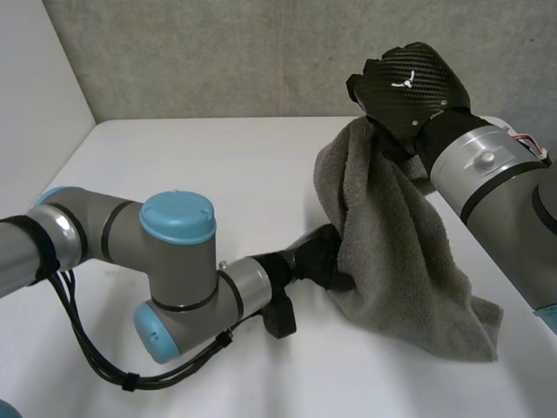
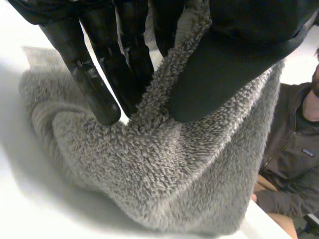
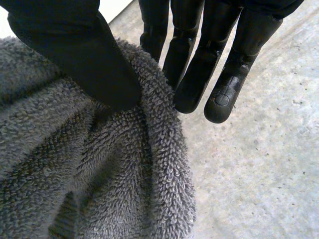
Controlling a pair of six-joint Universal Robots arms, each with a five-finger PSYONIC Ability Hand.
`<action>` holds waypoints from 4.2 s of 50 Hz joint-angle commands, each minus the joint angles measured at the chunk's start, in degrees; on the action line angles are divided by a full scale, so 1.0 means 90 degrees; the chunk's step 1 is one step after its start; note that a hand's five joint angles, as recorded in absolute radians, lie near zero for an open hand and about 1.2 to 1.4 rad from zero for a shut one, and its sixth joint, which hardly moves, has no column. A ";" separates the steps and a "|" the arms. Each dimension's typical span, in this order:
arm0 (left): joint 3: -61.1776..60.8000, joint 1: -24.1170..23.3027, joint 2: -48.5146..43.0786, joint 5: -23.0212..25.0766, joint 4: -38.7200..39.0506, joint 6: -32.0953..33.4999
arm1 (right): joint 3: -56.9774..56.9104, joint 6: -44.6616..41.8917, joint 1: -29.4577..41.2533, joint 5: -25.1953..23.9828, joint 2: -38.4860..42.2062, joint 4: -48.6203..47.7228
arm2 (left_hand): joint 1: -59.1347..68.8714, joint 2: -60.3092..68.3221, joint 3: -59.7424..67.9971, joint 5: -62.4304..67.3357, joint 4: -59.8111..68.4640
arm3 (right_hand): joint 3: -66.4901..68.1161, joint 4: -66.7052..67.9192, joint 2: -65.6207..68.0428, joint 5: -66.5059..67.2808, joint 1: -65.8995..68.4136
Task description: Fold the towel.
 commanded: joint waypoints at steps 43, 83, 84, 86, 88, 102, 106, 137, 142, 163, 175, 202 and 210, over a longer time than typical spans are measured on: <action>-0.0090 0.1778 0.1441 -0.1100 -0.1841 0.6959 | -0.0846 -0.1068 0.0058 -0.0240 0.2290 0.1127 | 0.1676 0.1429 0.1455 0.1516 0.1441 | 0.1366 0.1318 0.1493 0.1674 0.3018; -0.1926 0.1143 0.1392 -0.2184 -0.0014 0.7877 | 0.0589 -0.1673 -0.0098 -0.0318 0.2651 0.0180 | 0.1676 0.1429 0.1455 0.1516 0.1441 | 0.1017 0.0969 0.1144 0.1325 0.2669; -0.2042 0.1124 0.1527 -0.2194 -0.0275 0.7993 | 0.0618 -0.1663 -0.0098 -0.0318 0.2506 0.0509 | 0.1676 0.1429 0.1455 0.1516 0.1441 | 0.0610 0.0562 0.0737 0.0918 0.2262; -0.2180 0.1114 0.1695 -0.2194 -0.0542 0.8102 | 0.0638 -0.1654 -0.0108 -0.0318 0.2329 0.0834 | 0.1676 0.1429 0.1455 0.1516 0.1441 | 0.0027 -0.0021 0.0154 0.0335 0.1679; -0.2443 0.1104 0.2025 -0.2155 -0.0970 0.8141 | 0.0657 -0.1557 -0.0108 -0.0337 0.2067 0.1233 | 0.1676 0.1429 0.1455 0.1516 0.1441 | -0.2111 -0.2159 -0.1984 -0.1803 -0.0459; -0.2026 0.1065 0.2720 -0.2155 -0.1216 0.8151 | -0.0181 0.0132 -0.0450 -0.0435 0.1469 0.1206 | -0.5143 -0.5391 -0.5364 -0.5303 -0.5378 | -0.5543 -0.5591 -0.5416 -0.5235 -0.3891; -0.1625 0.1230 0.2672 -0.2136 -0.1206 0.8151 | -0.0561 0.0212 -0.0440 -0.0513 0.1819 0.1196 | -0.5125 -0.5372 -0.5346 -0.5285 -0.5360 | -0.5450 -0.5498 -0.5323 -0.5142 -0.3798; 0.0632 0.2276 0.0152 -0.1061 -0.2202 0.8229 | -0.1667 0.0114 -0.0391 -0.0953 0.3501 0.1225 | -0.3985 -0.4233 -0.4206 -0.4145 -0.4220 | -0.5319 -0.5367 -0.5192 -0.5011 -0.3667; 0.0662 0.2257 -0.0004 -0.0935 -0.2027 0.8219 | -0.1501 0.0095 -0.0430 -0.0953 0.3491 0.1225 | -0.3574 -0.3822 -0.3796 -0.3734 -0.3810 | -0.5319 -0.5367 -0.5192 -0.5011 -0.3667; 0.0691 0.2159 0.0004 -0.0397 -0.1909 0.8219 | -0.1324 0.0046 -0.0557 -0.0953 0.3491 0.1166 | 0.1676 0.1429 0.1455 0.1516 0.1441 | -0.5319 -0.5367 -0.5192 -0.5011 -0.3667; -0.0352 0.2062 0.2288 -0.0417 -0.1948 0.8229 | -0.2066 0.0406 -0.0596 -0.1196 0.3530 0.0913 | 0.1676 0.1429 0.1455 0.1516 0.1441 | -0.5487 -0.5535 -0.5360 -0.5179 -0.3835; -0.1643 0.2081 0.4088 -0.0417 -0.1948 0.8229 | -0.2419 0.1100 -0.0225 -0.2954 0.4380 0.1235 | 0.1676 0.1429 0.1455 0.1516 0.1441 | 0.0477 0.0429 0.0604 0.0785 0.2129; -0.1692 0.2149 0.3883 -0.0417 -0.1909 0.8229 | -0.2438 0.1100 -0.0235 -0.2945 0.4273 0.1235 | 0.1676 0.1429 0.1455 0.1516 0.1441 | 0.1366 0.1318 0.1493 0.1674 0.3018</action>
